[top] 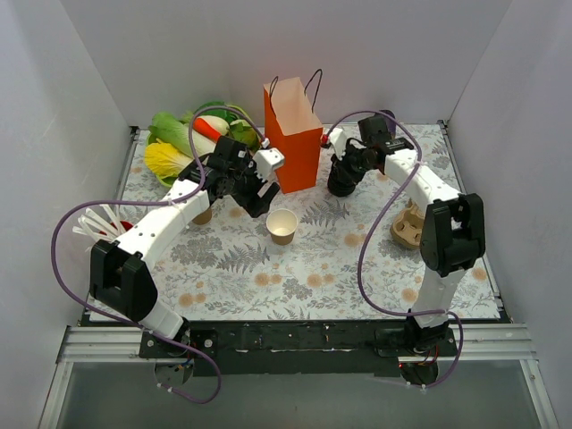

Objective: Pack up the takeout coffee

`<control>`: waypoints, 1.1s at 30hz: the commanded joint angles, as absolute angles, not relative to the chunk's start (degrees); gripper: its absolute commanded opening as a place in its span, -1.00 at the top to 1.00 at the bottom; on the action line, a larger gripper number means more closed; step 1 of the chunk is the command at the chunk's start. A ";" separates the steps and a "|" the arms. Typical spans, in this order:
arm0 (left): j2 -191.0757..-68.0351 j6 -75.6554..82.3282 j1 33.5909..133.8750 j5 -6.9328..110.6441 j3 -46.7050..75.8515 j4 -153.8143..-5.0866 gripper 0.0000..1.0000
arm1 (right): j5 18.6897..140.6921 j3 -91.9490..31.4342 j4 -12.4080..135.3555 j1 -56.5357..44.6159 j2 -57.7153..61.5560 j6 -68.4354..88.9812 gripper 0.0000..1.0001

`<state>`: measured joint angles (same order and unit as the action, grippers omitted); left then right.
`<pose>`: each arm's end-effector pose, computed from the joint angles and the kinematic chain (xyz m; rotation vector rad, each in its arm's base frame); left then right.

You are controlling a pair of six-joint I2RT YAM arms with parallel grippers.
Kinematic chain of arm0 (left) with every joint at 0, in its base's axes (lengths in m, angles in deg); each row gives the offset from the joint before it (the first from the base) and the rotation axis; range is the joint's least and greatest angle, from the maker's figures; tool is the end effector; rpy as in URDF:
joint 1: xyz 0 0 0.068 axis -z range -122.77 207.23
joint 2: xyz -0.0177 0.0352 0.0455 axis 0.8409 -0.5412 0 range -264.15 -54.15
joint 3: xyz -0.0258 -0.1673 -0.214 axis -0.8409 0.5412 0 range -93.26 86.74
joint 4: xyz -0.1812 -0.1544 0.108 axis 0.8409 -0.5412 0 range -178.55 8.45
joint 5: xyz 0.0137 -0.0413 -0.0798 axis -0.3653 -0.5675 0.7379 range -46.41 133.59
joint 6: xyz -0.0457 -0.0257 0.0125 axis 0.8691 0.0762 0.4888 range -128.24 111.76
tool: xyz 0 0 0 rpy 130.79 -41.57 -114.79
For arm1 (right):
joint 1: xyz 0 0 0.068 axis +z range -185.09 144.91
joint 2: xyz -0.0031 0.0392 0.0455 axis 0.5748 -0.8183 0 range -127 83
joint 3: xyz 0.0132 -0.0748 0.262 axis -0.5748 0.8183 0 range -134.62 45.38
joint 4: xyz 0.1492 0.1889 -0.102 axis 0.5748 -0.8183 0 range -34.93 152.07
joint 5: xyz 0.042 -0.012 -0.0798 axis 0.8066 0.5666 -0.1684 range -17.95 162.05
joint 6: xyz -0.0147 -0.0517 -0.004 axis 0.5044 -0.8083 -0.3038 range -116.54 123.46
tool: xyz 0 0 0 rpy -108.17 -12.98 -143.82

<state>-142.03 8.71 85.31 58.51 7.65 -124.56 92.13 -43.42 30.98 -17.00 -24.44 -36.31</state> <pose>0.2856 -0.1627 0.3140 0.3618 2.5241 -0.6457 0.3954 0.1419 0.2619 -1.2859 2.0077 0.2497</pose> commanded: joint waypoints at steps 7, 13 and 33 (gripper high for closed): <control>-125.97 -14.70 85.36 74.69 24.12 -100.66 -0.56 | 115.98 -62.62 4.30 -16.72 -22.46 -35.65 0.97; -122.61 -26.52 86.15 83.84 31.11 -83.24 -0.62 | 127.50 -74.95 -7.62 -16.63 -29.67 -32.59 0.97; -135.09 -35.31 90.54 87.89 21.62 -83.46 -0.40 | 128.56 -66.77 -5.08 -11.27 -23.70 -30.20 0.97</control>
